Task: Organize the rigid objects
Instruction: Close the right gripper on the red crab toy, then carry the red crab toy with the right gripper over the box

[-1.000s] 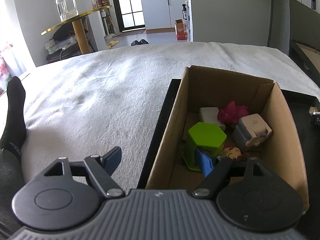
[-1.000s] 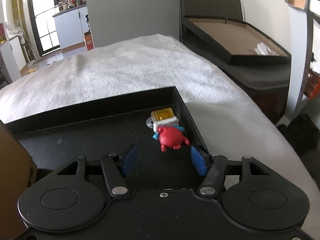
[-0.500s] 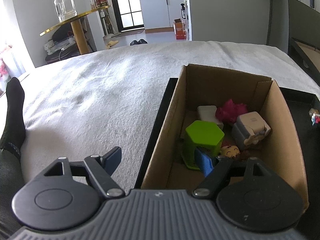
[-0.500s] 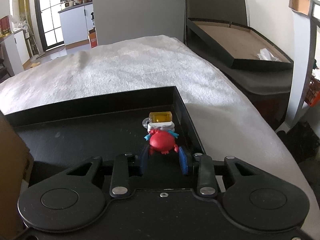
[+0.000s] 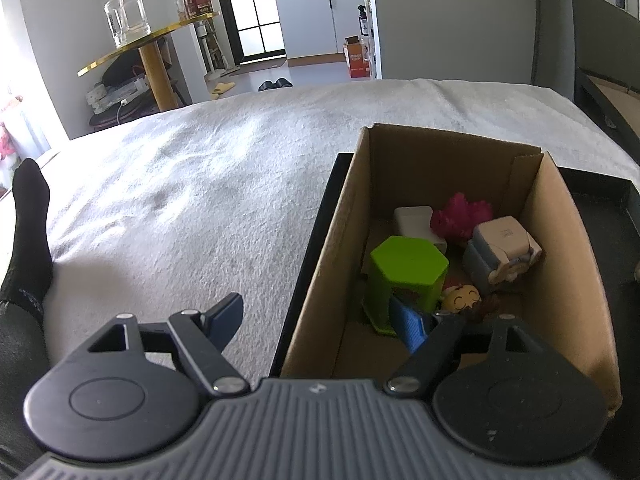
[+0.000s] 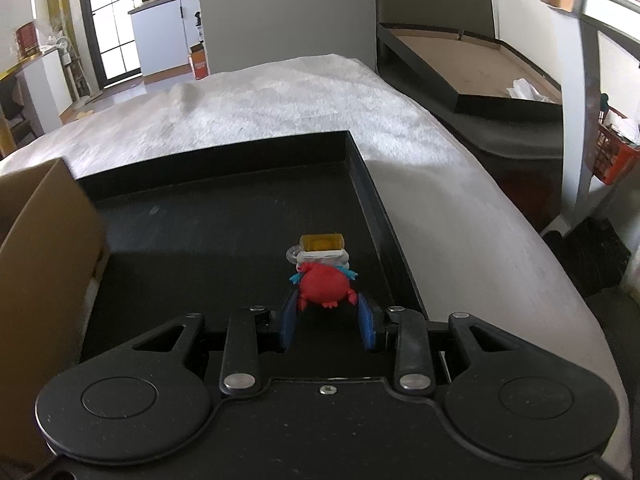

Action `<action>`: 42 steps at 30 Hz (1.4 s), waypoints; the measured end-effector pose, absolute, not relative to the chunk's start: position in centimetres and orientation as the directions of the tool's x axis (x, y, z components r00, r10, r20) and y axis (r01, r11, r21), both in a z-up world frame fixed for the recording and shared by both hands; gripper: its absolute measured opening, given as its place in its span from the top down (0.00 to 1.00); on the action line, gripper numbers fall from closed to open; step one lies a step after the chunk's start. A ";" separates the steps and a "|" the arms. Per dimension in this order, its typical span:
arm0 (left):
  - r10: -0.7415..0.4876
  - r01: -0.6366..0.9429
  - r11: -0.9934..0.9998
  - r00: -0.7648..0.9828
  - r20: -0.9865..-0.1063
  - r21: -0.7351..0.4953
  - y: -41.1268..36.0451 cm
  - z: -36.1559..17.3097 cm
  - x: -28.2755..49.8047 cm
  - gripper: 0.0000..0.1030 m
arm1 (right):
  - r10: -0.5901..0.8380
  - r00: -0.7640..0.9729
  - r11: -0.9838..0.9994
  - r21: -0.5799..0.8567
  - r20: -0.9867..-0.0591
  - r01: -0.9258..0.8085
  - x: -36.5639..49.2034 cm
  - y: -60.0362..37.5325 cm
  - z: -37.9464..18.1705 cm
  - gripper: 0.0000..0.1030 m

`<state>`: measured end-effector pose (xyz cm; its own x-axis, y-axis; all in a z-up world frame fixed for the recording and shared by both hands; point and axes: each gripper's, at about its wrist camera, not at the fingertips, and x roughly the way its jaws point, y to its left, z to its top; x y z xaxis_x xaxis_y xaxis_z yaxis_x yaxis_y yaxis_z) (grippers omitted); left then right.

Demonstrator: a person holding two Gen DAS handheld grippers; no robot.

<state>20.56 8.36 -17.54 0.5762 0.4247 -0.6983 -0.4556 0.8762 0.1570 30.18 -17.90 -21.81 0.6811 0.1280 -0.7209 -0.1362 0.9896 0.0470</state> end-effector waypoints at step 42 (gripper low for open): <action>0.405 -0.401 0.897 0.575 -0.712 0.186 7.0 -18.4 20.8 0.24 | 0.167 0.660 0.973 0.013 -0.732 -0.230 25.6 -18.7 -22.5 0.38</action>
<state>20.83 6.99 -18.41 0.5745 0.4045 -0.7115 -0.4007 0.8970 0.1865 25.61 -18.74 -22.46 0.6604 0.1665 -0.7322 -0.2305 0.9730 0.0134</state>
